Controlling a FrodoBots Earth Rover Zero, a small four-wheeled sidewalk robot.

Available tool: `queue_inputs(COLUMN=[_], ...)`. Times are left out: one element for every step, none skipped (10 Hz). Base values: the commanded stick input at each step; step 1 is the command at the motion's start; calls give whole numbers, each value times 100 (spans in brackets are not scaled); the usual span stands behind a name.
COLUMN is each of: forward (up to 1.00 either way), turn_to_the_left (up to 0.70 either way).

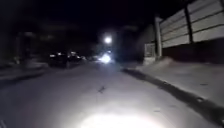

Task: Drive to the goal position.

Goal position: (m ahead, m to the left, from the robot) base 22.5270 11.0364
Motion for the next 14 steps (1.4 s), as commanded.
queue_inputs(forward=[100,100,100,100,100,100,100,100,100,100,100,100,100,100], turn_to_the_left=[0,0,0,0,0,0,0,0,0,-11,-21,-32,-33,0])
